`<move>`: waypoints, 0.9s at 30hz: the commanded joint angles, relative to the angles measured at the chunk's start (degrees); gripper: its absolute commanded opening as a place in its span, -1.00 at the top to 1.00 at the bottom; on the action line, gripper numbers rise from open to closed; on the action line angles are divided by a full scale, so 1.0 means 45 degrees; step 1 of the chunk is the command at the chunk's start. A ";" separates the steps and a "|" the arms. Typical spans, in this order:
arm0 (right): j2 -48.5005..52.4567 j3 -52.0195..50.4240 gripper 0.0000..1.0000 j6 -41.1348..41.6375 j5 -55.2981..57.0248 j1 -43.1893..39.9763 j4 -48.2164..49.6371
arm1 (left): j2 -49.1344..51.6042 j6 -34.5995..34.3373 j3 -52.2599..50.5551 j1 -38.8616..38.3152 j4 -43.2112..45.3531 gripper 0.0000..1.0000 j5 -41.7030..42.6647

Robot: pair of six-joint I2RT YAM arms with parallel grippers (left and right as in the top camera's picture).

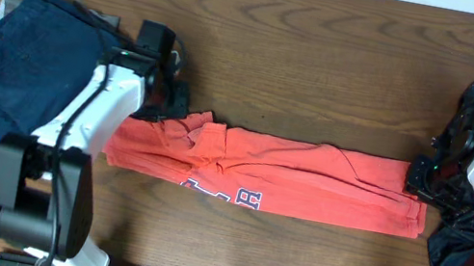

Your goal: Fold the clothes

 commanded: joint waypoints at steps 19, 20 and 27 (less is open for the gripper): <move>0.0063 -0.0073 0.35 0.0879 0.1676 -0.0219 -0.1137 | -0.1331 -0.1064 -0.1025 0.1423 -0.2565 0.87 -0.3036; 0.0063 -0.0078 0.35 0.0879 0.1676 -0.0277 -0.1161 | -0.1331 -0.1083 -0.1428 0.1423 -0.2302 0.88 -0.3089; 0.0063 -0.0078 0.35 0.0879 0.1671 -0.0486 -0.1258 | -0.1321 -0.1588 -0.3779 0.1428 -0.0121 0.79 -0.3099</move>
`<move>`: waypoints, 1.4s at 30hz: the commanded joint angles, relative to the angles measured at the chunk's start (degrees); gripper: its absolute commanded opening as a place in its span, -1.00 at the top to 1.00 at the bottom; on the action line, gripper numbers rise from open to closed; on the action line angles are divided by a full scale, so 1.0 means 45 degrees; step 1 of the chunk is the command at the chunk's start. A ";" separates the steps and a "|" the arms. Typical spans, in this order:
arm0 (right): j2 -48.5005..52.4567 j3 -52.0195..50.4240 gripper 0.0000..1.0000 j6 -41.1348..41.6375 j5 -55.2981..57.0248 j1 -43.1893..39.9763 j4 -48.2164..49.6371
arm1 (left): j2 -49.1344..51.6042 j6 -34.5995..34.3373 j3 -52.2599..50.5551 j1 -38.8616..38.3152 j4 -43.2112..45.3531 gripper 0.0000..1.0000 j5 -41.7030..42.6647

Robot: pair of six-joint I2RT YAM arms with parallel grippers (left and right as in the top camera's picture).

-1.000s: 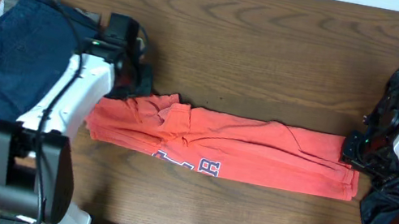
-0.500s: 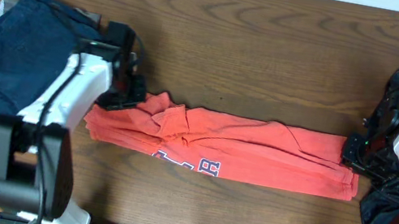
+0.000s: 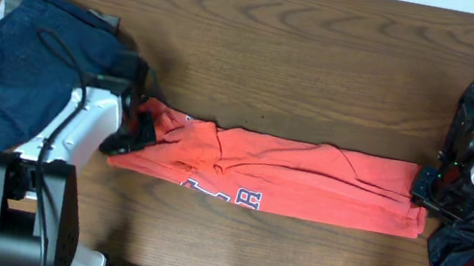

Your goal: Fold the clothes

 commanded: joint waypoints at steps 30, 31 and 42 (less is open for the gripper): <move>0.0063 -0.0073 0.25 0.0136 0.0078 -0.0131 0.0151 | 0.0520 0.0199 0.1078 -0.3521 0.1355 0.21 0.2035; 0.0063 -0.0073 0.25 0.0136 0.0078 -0.0131 0.0151 | 0.0894 0.0282 0.1078 -0.3798 0.1637 0.21 0.2414; 0.0063 -0.0073 0.23 0.0136 0.0083 -0.0131 0.0097 | 0.3327 0.0364 0.1107 -0.5144 0.2385 0.19 0.2759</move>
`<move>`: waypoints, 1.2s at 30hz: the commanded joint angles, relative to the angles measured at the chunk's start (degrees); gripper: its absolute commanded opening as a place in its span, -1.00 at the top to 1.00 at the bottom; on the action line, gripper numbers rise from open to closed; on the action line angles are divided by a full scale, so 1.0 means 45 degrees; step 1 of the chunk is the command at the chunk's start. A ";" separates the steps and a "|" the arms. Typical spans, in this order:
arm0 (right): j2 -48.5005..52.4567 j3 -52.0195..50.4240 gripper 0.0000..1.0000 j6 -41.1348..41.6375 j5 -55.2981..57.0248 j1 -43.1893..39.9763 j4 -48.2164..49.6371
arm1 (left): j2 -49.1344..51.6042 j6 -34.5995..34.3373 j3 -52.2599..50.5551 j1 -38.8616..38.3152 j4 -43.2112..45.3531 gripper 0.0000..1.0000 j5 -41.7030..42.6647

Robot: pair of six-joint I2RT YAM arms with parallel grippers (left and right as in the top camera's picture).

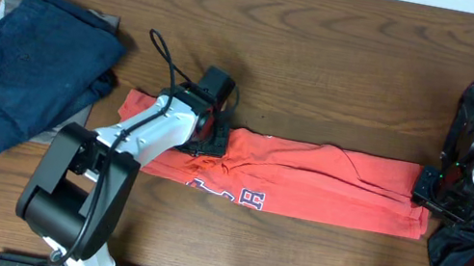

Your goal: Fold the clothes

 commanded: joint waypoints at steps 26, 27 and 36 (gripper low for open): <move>0.0923 -0.1112 -0.65 -0.2361 -0.2448 -0.2011 0.2273 | -0.5586 0.0729 0.1506 0.3303 -0.3876 -0.43 -0.1457; 0.1073 -0.1200 -0.65 -0.2361 -0.2594 -0.2011 0.2419 | -0.5586 0.0733 0.1506 0.3303 -0.3871 -0.43 -0.1462; 0.2200 -0.1248 -0.18 -0.2361 -0.3342 -0.2011 0.2628 | -0.5586 0.0729 0.1506 0.3303 -0.3866 -0.43 -0.1462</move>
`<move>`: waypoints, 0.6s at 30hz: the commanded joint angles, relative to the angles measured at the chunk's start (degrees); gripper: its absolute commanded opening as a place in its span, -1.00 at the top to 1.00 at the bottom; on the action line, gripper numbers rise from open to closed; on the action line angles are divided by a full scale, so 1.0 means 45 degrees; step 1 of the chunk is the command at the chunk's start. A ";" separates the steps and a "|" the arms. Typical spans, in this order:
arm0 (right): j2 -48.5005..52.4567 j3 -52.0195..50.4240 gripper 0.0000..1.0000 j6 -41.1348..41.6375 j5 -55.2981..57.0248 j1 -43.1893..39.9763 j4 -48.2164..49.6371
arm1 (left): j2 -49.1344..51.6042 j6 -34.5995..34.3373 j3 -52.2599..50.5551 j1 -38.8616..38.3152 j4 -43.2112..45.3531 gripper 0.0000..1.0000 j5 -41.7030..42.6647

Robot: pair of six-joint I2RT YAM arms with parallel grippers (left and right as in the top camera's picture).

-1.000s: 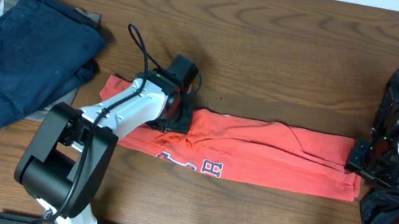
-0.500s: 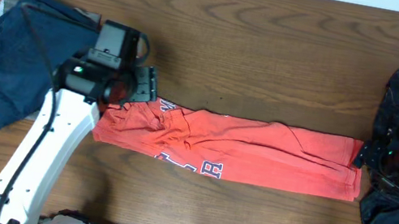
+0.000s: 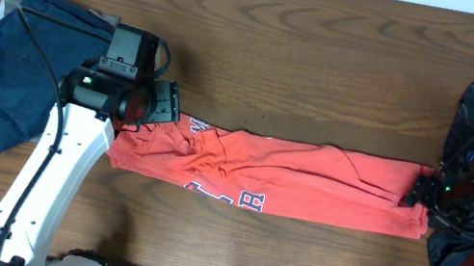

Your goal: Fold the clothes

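Note:
A red shirt [image 3: 307,180] with white lettering lies folded into a long strip across the middle of the table. Its left end [image 3: 152,143] is bunched, and a small flap with white print is turned up at the top left. My left gripper [image 3: 170,108] sits at that upper left corner, touching the fabric; whether its fingers pinch cloth does not show from above. My right gripper [image 3: 415,191] is at the shirt's right edge and looks closed on the fabric there.
A pile of navy clothes [image 3: 19,65] sits at the far left, partly under the left arm. A black garment lies crumpled along the right edge, behind and below the right arm. Bare wood lies in front of and behind the shirt.
My left gripper has moved from on the shirt left of its middle back to the upper left corner. The left end, flat then, is now bunched with a flap turned up. The right gripper has held its place.
My left gripper was at the shirt's upper left corner, then at its far left end, then further in on the fabric with the left end flat. Now it is back at the upper left corner. The right gripper has stayed at the right edge throughout.

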 commanded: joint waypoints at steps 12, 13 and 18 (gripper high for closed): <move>0.0117 0.2215 0.97 -0.0228 -0.0549 -0.0131 -0.1103 | 0.0034 0.0121 -0.0039 0.0102 -0.0321 -0.42 -0.0199; -0.0010 0.2579 0.97 -0.0233 -0.0437 -0.0107 -0.1389 | 0.0034 0.0117 -0.0039 0.0146 -0.0423 -0.43 -0.0219; -0.0991 0.3614 0.97 -0.0437 -0.0379 0.0656 -0.2375 | 0.0034 0.0117 -0.0039 0.0471 -0.0690 -0.43 -0.0214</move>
